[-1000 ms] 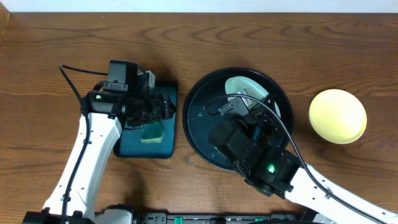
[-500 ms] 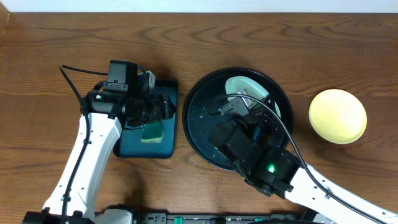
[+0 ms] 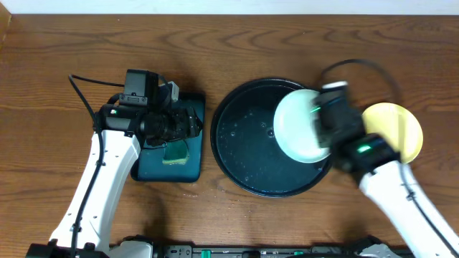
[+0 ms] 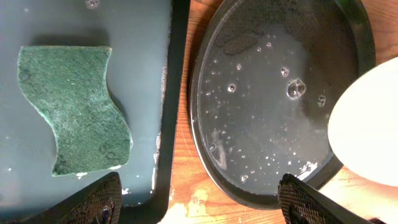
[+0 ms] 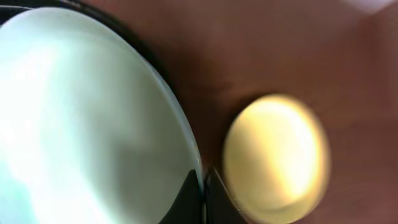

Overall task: Clean dirty plates on tray and stack at the side
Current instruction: 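Place the mint plate on top of the stack at right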

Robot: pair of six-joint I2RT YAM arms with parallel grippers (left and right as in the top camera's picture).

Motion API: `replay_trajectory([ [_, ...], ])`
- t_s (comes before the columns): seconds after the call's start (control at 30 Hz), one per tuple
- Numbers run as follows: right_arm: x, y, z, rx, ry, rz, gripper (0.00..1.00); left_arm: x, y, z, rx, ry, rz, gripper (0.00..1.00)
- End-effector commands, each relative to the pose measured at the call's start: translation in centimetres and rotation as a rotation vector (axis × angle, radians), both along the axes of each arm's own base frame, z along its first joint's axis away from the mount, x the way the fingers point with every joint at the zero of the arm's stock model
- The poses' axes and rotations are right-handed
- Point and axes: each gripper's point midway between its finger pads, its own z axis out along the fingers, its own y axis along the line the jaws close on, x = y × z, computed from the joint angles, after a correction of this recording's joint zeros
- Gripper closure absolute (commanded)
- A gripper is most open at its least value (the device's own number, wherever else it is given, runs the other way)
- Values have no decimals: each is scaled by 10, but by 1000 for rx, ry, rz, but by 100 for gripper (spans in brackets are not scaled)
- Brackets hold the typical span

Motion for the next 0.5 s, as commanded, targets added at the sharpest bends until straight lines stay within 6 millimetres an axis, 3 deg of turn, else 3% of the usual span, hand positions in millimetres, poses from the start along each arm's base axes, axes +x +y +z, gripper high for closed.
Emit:
replay_trajectory([
  [0.0, 4, 1, 18, 426, 14, -19, 99, 3, -1, 7, -7, -22, -11, 19],
  [0.2, -7, -130, -11, 477, 34, -456, 99, 3, -1, 7, -7, -22, -11, 19],
  [0.27, -15, -162, -23, 483, 44, -582, 99, 3, -1, 7, -7, -22, -11, 19],
  [0.37, -26, -204, -48, 503, 69, -758, 99, 3, -1, 7, -7, -22, -11, 19],
  [0.43, -27, -215, -61, 538, 81, -817, 98, 3, -1, 7, -7, -22, -11, 19],
  [0.47, -22, -216, -65, 566, 75, -805, 85, 3, -1, 7, -7, -22, -11, 19],
])
